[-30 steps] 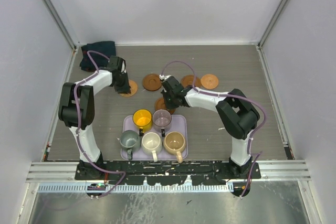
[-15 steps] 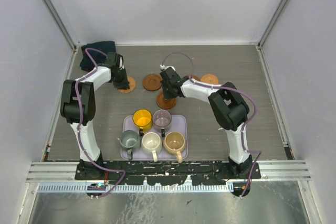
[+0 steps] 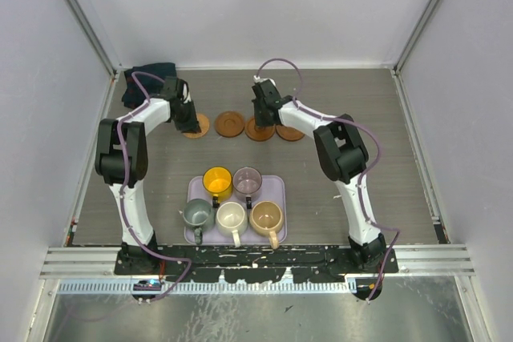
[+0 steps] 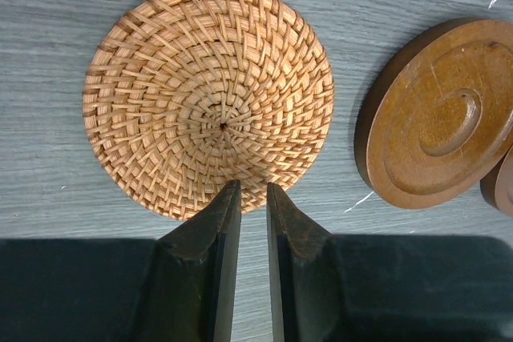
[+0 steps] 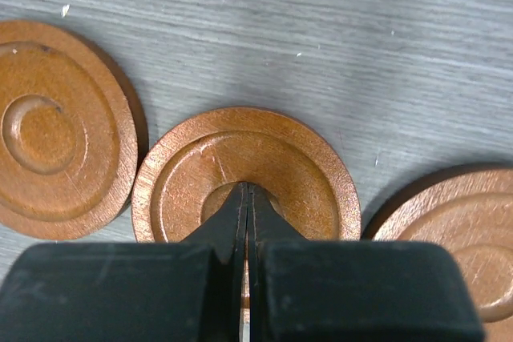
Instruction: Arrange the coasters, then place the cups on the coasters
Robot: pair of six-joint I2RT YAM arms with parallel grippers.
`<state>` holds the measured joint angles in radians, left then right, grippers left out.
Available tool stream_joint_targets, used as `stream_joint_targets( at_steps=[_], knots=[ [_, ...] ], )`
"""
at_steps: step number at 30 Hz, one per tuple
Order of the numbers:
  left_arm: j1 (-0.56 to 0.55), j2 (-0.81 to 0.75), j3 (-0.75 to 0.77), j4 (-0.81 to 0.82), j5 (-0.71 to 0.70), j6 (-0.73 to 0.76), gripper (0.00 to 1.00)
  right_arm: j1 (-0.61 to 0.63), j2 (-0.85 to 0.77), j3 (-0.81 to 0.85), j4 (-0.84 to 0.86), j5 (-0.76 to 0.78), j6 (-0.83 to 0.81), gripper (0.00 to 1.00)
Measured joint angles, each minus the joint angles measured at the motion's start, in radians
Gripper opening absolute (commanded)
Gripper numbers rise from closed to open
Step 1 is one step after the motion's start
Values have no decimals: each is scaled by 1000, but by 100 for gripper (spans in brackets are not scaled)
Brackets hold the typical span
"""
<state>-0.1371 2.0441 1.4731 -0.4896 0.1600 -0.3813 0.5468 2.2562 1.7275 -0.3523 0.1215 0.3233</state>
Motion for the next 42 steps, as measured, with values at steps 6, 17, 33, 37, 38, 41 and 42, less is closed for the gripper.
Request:
stream_joint_targets(
  at_steps=[6,17,33,37,38,41,42],
  knots=[
    [0,7,9,-1,5,1,21,-4,43,72,-26,-3,-24,1],
    [3,27,39,-2,5,0,20,-8,72,123,-42,11,-41,1],
    [3,34,49,-2,6,-1,21,-9,48,75,-5,34,-48,1],
    [3,34,49,-2,7,-1,21,-10,48,90,-30,43,-66,1],
    [3,34,50,-2,9,-1,21,-13,48,97,-40,51,-70,1],
    [3,33,56,-2,13,-1,21,-22,48,120,-53,88,-85,1],
    [3,33,61,-2,17,-1,21,-27,48,131,-55,102,-88,1]
  ],
)
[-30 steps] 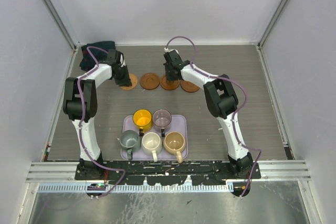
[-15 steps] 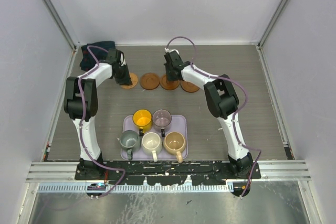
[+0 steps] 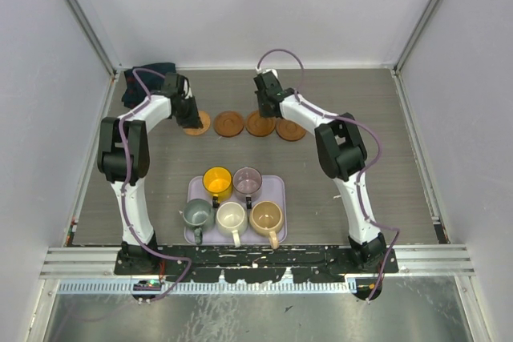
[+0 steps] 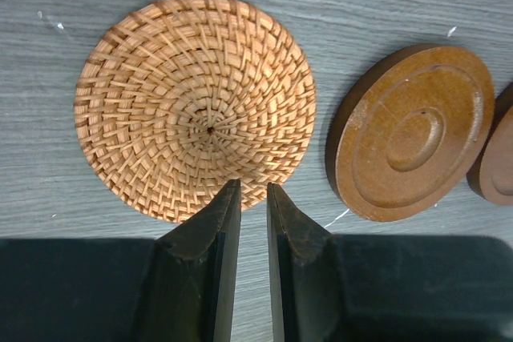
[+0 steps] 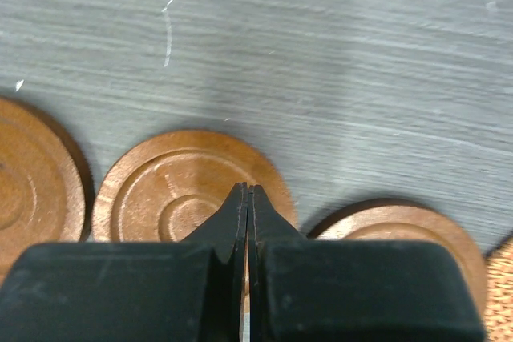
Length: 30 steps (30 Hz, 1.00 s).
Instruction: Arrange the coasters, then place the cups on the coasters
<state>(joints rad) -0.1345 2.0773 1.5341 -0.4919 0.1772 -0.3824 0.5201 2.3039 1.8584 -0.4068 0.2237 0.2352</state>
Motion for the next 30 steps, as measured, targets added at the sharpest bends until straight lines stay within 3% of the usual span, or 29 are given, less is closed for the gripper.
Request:
stream_joint_targets(
  at_steps=[7,16,21,30],
  knots=[
    [0,-29,6,1,17,-3,21,-41,-80,-22,-8,71,-12,1],
    [0,-119,-14,7,22,-3,22,-210,-348,-365,77,79,27,1],
    [0,-121,-29,8,22,-3,22,-295,-366,-502,101,78,40,1],
    [0,-121,-60,12,30,-3,22,-292,-366,-562,142,42,45,1]
  ],
)
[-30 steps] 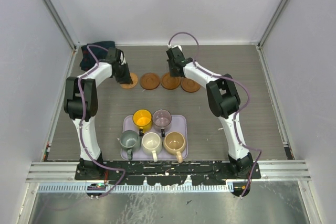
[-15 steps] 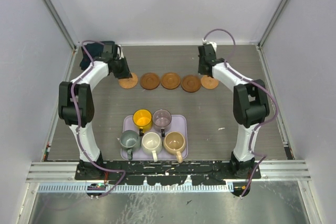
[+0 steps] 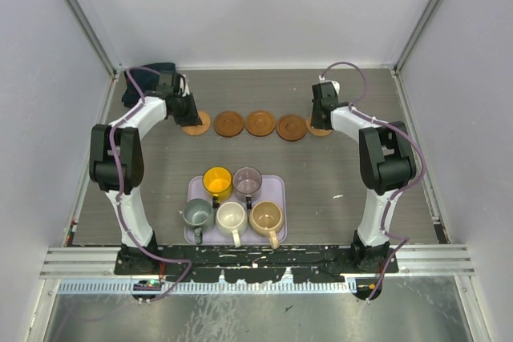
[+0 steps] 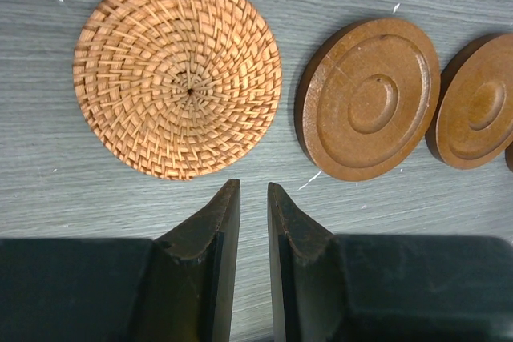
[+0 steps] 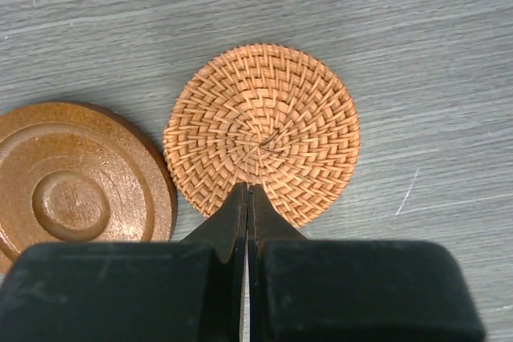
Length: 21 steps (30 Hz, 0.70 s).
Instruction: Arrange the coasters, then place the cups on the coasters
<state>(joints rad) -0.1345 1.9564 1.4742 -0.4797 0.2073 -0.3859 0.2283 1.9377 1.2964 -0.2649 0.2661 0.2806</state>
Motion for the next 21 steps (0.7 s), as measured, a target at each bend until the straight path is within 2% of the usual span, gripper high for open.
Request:
stream_joint_targets(
  at_steps=[7,15,21],
  knots=[
    [0,-1,-32,5,0,0,22,15,-40,-65,31,-66,26,1],
    [0,-13,-51,16,1,-5,22,140,-122,-124,31,-70,48,1],
    [0,-27,-61,19,2,-16,22,174,-121,-134,23,-70,67,1]
  ],
)
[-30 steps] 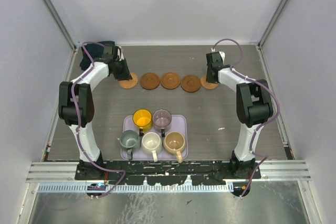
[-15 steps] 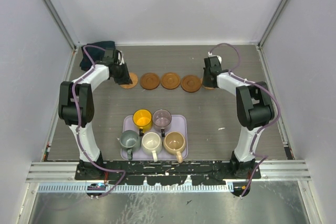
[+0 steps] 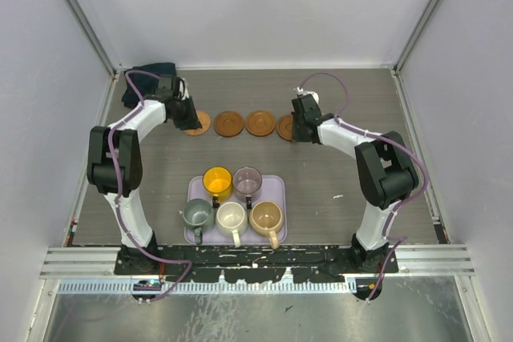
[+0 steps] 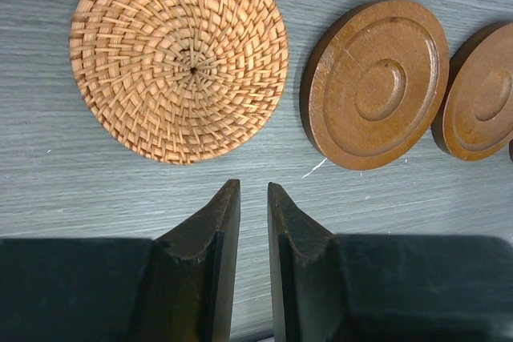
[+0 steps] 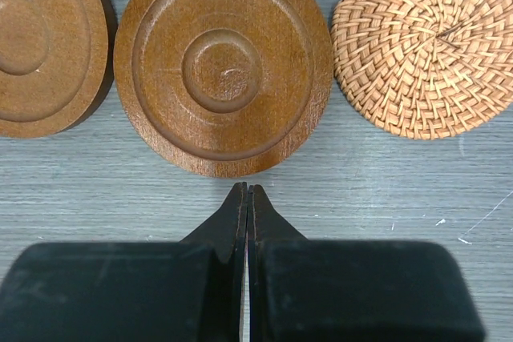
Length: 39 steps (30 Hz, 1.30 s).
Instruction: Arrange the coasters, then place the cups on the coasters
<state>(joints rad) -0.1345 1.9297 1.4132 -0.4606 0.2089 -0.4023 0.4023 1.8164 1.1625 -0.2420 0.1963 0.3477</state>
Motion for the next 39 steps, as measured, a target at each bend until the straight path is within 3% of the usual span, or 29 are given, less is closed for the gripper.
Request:
stream_joint_targets(
  at_steps=[39],
  knots=[
    [11,-11,-37,8,-1,-2,22,37,103,40,11,2,44,1]
  ],
)
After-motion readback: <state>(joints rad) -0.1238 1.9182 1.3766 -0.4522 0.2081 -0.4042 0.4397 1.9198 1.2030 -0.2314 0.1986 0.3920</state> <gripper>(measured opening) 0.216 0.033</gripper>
